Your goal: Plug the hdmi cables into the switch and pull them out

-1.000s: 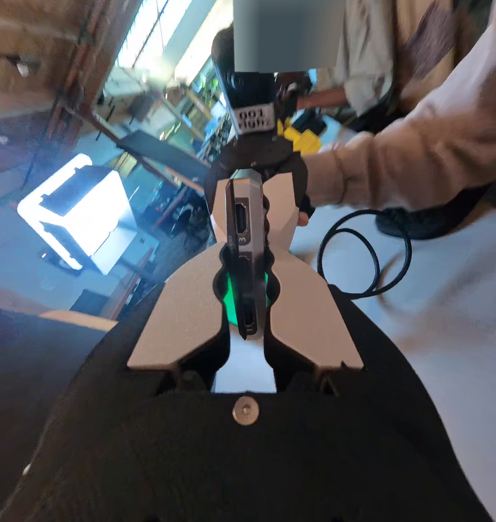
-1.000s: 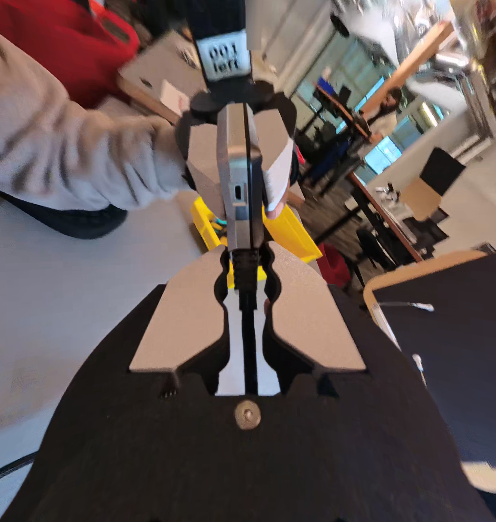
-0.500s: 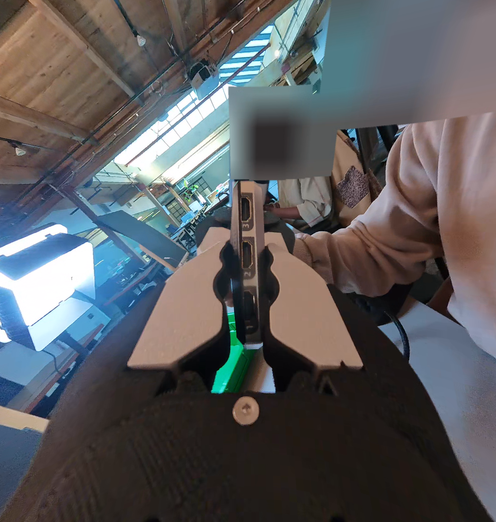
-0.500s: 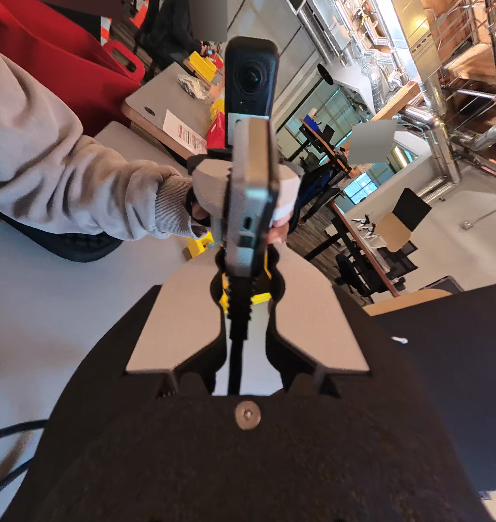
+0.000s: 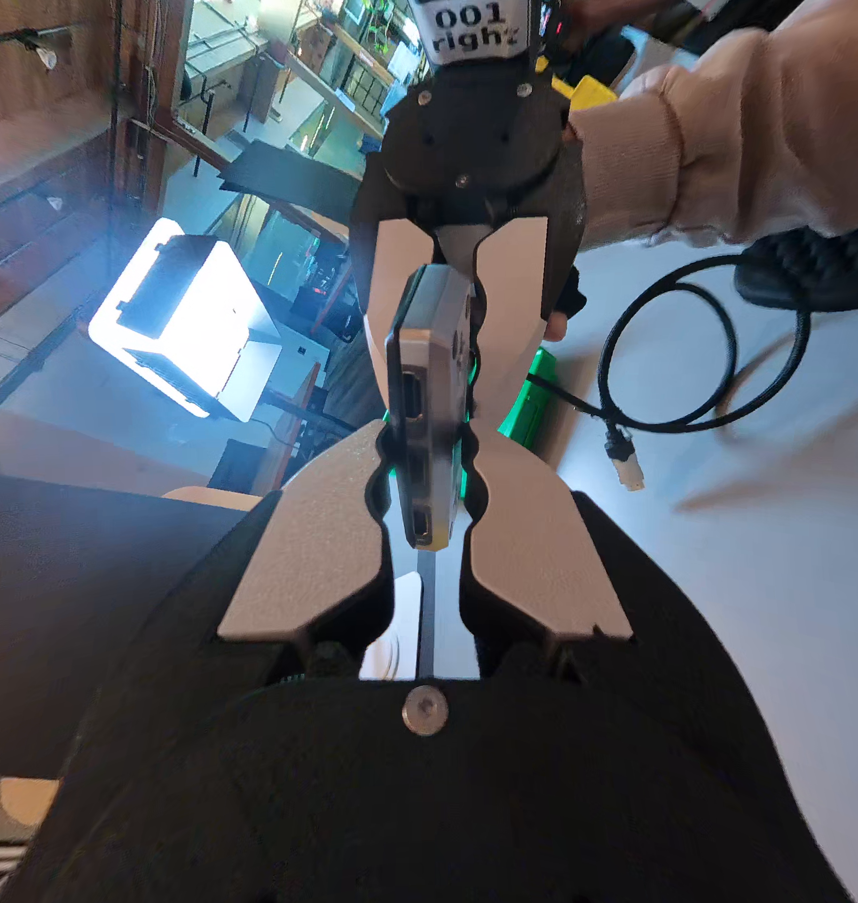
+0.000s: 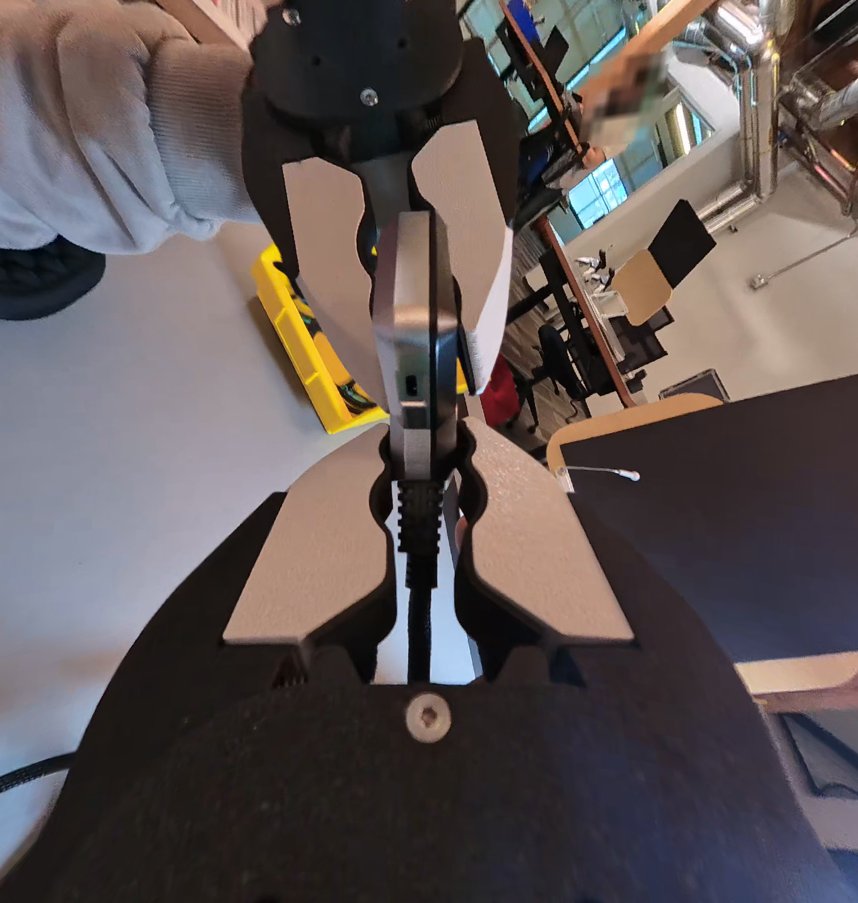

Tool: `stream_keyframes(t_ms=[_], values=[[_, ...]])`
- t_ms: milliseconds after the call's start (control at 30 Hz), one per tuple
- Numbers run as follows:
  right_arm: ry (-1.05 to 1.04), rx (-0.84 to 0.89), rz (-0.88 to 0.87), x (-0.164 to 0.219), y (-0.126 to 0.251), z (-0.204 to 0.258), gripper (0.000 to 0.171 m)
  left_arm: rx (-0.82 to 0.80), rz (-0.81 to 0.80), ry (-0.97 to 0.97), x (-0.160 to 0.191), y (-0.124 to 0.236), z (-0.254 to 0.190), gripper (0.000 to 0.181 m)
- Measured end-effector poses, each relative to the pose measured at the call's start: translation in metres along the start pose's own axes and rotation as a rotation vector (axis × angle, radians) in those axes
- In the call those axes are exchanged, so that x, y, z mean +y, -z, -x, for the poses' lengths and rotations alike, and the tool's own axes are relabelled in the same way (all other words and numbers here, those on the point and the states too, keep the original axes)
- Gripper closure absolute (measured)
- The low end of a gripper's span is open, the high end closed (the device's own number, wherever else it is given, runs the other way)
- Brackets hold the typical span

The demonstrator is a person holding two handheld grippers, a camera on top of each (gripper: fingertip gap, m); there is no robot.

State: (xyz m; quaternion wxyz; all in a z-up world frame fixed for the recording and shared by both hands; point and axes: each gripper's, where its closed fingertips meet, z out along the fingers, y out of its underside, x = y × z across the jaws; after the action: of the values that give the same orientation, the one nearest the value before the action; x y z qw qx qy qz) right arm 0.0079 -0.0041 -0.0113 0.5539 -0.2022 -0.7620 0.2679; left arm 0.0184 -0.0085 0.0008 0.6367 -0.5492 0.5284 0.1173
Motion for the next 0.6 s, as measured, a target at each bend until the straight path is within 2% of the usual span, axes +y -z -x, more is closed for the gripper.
stream_keyframes(t_ms=[367,500,600], values=[[0.001,-0.048,-0.126,-0.024,0.014,0.009,0.144,0.128,-0.361,0.227,-0.032,0.003,-0.01,0.159],[0.023,-0.017,-0.115,-0.028,0.014,0.007,0.145,0.124,-0.403,0.229,-0.039,0.005,-0.009,0.159],[0.033,0.01,-0.099,-0.025,0.011,0.003,0.148,0.092,-0.368,0.209,-0.032,0.006,-0.004,0.159]])
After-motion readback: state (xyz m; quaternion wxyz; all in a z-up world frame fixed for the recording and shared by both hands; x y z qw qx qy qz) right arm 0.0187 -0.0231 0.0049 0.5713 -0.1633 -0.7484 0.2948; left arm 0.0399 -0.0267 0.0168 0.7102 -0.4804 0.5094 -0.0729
